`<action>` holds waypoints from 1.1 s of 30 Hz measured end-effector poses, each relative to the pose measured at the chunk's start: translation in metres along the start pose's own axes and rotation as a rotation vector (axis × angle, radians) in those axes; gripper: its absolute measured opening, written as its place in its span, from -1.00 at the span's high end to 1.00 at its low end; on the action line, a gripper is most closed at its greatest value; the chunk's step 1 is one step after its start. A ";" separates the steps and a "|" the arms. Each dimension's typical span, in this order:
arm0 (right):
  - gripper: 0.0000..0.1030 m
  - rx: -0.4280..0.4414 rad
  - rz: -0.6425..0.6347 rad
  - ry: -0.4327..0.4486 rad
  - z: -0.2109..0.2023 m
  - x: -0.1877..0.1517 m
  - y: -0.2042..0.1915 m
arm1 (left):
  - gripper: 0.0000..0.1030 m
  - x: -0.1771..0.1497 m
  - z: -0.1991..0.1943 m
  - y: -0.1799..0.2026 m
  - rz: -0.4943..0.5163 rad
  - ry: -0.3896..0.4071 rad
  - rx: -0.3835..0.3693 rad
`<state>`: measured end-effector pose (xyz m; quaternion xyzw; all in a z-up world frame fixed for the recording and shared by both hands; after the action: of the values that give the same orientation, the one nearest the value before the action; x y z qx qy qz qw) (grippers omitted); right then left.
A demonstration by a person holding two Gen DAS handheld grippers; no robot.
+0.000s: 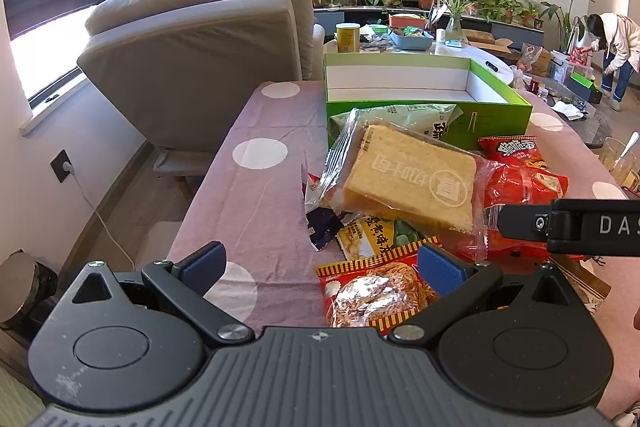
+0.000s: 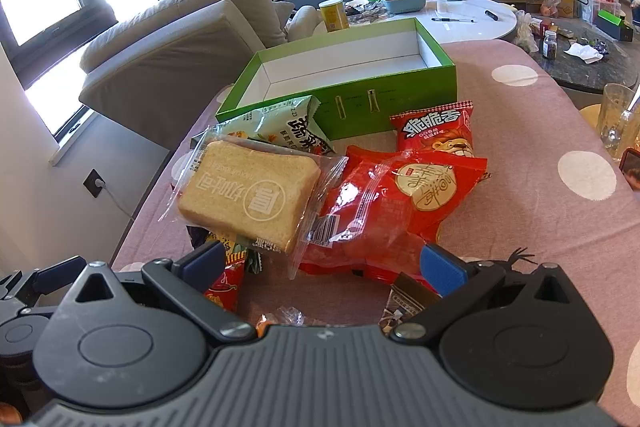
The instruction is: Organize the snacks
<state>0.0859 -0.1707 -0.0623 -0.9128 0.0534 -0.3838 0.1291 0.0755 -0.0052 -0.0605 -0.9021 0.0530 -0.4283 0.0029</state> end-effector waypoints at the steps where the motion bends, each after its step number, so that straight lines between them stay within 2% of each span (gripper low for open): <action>1: -0.64 0.000 0.000 0.001 0.000 0.000 0.000 | -0.99 0.000 0.000 0.000 0.000 -0.001 0.000; 33: -0.64 0.006 -0.002 0.009 -0.003 0.003 -0.003 | -0.99 0.001 -0.004 0.002 0.013 0.009 -0.005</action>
<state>0.0858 -0.1695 -0.0571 -0.9107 0.0522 -0.3882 0.1312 0.0733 -0.0077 -0.0573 -0.8997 0.0598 -0.4323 0.0032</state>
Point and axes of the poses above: each gripper's, at about its wrist camera, not at the fingertips, and z roughly the way its jaws point, y to its right, x to its top, the point moved 10 cm from there along z, roughly the way its jaws point, and after that the axes turned 1 degree about -y, right-handed, at the moved point
